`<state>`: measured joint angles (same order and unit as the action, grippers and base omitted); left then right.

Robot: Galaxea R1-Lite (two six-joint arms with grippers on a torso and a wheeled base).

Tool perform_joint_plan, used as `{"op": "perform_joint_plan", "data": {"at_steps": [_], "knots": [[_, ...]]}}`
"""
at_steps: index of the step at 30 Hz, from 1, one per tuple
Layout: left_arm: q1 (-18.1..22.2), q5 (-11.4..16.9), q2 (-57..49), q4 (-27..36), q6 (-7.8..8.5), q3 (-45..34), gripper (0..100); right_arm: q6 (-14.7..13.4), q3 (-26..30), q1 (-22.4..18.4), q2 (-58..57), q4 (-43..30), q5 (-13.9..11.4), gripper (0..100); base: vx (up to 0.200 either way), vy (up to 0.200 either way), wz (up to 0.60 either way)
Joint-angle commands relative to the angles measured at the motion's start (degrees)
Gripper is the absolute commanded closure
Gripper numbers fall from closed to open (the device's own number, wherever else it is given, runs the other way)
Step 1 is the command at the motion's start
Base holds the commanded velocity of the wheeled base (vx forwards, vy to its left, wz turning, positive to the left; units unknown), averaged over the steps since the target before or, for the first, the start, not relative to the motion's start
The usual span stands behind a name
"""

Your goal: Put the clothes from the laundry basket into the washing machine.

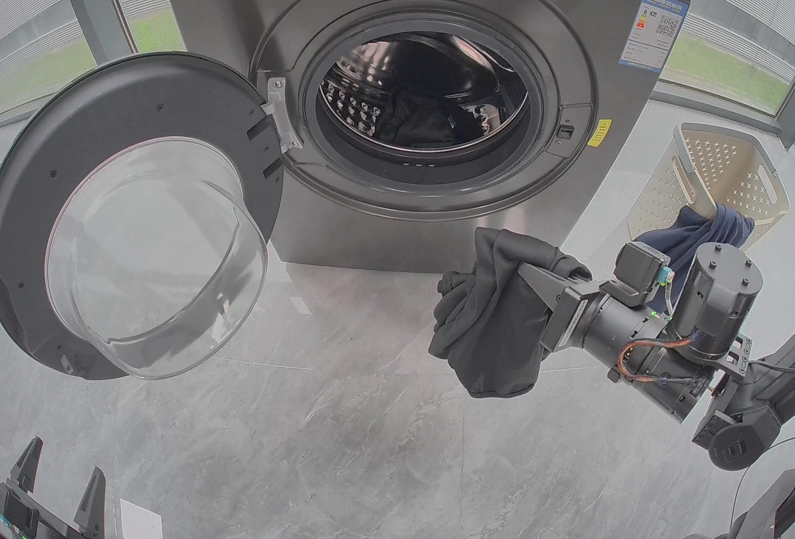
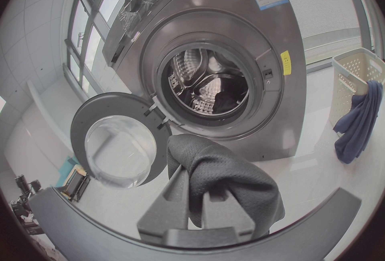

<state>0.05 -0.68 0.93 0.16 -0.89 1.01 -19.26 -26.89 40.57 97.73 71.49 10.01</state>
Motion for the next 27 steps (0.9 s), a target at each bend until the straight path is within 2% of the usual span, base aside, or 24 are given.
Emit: {"op": "perform_joint_plan", "data": {"at_steps": [1,3,5,10,16,22,27], "knots": [[0.0,0.1,-0.8,0.0,0.19,-1.0,0,0.0,-1.8,4.4,1.0,0.1,4.9,100,0.000,0.000,0.00],[0.0,0.1,-0.8,-0.1,0.19,-1.0,0,0.6,-2.0,5.5,1.4,0.1,8.3,100,0.000,0.000,0.00],[0.0,0.0,-0.8,-0.1,0.27,-1.0,0,1.4,-2.0,6.5,1.8,0.1,9.4,100,0.000,0.000,0.00],[0.1,0.0,-0.8,0.0,0.80,-1.0,0,4.3,-2.1,7.0,3.4,3.8,9.3,100,0.000,0.000,0.00],[0.1,-0.2,-0.8,0.0,0.98,-1.0,0,6.5,-2.6,7.8,4.6,5.8,9.3,100,0.000,-0.200,0.00],[0.1,-0.1,-0.8,-0.1,0.98,-1.0,0,7.0,-6.7,8.6,5.8,5.6,9.4,100,0.000,0.000,0.00],[0.1,-0.2,-0.8,-0.1,0.98,-1.0,0,8.8,-10.2,9.0,7.7,5.7,9.2,100,0.000,0.000,0.00]]}}
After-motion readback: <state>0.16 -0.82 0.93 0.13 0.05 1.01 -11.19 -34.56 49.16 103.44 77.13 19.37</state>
